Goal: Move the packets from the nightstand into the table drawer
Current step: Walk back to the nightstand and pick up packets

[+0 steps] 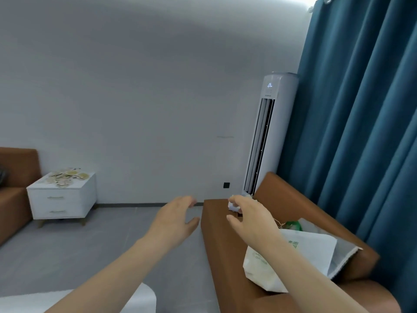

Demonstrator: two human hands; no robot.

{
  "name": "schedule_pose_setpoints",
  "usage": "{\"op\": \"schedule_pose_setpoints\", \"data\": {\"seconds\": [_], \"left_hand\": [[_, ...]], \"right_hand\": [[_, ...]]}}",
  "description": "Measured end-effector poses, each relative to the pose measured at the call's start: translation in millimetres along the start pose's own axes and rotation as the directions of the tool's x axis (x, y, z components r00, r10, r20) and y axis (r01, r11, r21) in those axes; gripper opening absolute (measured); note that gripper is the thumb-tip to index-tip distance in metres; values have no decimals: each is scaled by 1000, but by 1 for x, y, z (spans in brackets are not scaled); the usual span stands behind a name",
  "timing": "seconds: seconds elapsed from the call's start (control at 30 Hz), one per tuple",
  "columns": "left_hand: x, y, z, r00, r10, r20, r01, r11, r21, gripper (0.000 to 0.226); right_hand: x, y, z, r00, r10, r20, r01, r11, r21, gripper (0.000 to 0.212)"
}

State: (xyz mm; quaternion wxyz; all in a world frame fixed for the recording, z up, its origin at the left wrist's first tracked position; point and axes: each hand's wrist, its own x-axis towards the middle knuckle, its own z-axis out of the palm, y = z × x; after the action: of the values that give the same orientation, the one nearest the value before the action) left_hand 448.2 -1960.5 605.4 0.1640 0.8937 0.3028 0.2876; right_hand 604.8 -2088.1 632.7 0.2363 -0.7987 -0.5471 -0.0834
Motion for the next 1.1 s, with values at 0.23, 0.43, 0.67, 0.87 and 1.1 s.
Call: {"op": "schedule_pose_setpoints", "data": {"seconds": [0.23, 0.43, 0.67, 0.87, 1.1], "left_hand": [[92, -11, 43, 1000, -2, 8, 2, 1000, 22, 42], [172, -24, 74, 999, -20, -27, 22, 999, 49, 42], [270, -41, 102, 992, -89, -85, 98, 989, 111, 41], [336, -87, 114, 972, -198, -128, 215, 967, 139, 42], [413, -180, 110, 947, -264, -184, 294, 942, 164, 41]], "right_hand": [[81, 56, 21, 1000, -17, 12, 17, 999, -40, 30], [164, 107, 39, 997, -76, 20, 76, 997, -27, 44], [279, 157, 58, 977, -201, 67, 203, 979, -20, 47], [371, 169, 102, 947, -298, 121, 295, 955, 45, 47], [489, 146, 176, 923, -368, 113, 358, 928, 99, 47]]}}
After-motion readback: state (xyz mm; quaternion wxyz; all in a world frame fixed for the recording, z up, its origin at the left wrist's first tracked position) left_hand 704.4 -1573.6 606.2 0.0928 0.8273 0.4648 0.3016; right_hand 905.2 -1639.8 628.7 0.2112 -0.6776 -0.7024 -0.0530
